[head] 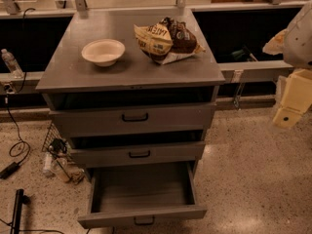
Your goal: Place brown chip bag into bottom drawer
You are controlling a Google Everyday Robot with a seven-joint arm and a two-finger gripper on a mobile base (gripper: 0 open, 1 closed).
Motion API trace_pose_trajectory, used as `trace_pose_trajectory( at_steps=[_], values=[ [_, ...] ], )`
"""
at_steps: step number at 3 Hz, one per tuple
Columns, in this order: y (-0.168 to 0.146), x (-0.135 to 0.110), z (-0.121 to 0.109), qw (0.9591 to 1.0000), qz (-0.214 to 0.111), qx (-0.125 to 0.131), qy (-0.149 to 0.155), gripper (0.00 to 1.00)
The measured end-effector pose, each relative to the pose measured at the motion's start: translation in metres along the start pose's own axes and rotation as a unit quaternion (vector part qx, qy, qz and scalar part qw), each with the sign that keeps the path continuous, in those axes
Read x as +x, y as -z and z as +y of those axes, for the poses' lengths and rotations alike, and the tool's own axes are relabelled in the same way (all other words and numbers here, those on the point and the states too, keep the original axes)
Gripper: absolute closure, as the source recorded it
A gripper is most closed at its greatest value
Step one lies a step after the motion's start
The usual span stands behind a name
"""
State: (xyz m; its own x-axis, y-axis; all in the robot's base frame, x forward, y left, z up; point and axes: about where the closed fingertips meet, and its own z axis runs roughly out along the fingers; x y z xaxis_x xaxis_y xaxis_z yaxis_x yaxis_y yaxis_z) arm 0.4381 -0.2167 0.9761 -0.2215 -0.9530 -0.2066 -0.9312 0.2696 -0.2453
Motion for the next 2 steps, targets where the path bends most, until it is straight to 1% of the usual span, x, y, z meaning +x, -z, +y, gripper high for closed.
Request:
trace_pose_trajectory(
  at_steps=[1, 2],
  values=[
    [-0.002, -0.003, -0.003, 1.0, -0.006, 0.001, 0.0, 0.0],
    [-0.018, -0.03, -0.03, 0.9981, -0.061, 0.008, -0.003, 0.0]
  ],
)
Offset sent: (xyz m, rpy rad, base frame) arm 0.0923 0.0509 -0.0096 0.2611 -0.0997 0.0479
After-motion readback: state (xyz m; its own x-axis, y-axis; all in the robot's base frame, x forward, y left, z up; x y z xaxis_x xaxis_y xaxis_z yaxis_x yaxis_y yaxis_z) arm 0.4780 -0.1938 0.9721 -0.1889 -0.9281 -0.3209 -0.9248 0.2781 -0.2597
